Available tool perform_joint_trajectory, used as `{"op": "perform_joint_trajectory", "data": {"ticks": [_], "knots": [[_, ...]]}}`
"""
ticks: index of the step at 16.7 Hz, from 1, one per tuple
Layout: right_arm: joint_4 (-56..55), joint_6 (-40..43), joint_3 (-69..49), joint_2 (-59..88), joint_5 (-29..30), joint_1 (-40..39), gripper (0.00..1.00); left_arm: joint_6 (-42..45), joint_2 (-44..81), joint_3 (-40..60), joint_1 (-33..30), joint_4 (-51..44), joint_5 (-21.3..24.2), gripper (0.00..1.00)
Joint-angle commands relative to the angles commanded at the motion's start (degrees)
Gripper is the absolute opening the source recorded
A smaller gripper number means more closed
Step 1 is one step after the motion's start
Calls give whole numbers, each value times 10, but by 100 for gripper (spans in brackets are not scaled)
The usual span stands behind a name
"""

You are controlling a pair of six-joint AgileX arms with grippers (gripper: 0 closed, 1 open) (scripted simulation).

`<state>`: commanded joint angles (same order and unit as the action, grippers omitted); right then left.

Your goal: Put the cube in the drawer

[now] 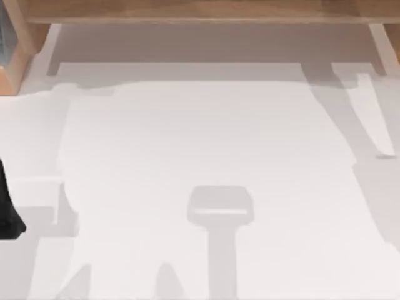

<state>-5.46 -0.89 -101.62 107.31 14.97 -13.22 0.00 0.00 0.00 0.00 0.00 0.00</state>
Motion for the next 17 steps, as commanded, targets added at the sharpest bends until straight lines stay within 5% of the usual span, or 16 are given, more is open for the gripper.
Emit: {"op": "perform_joint_trajectory", "data": {"ticks": [5,17], "knots": [[0,0,0,0,0,0,0,0,0,0,0,0,0,100],[22,-1,2,-24,3,-6,0,0,0,0,0,0,0,100]]}}
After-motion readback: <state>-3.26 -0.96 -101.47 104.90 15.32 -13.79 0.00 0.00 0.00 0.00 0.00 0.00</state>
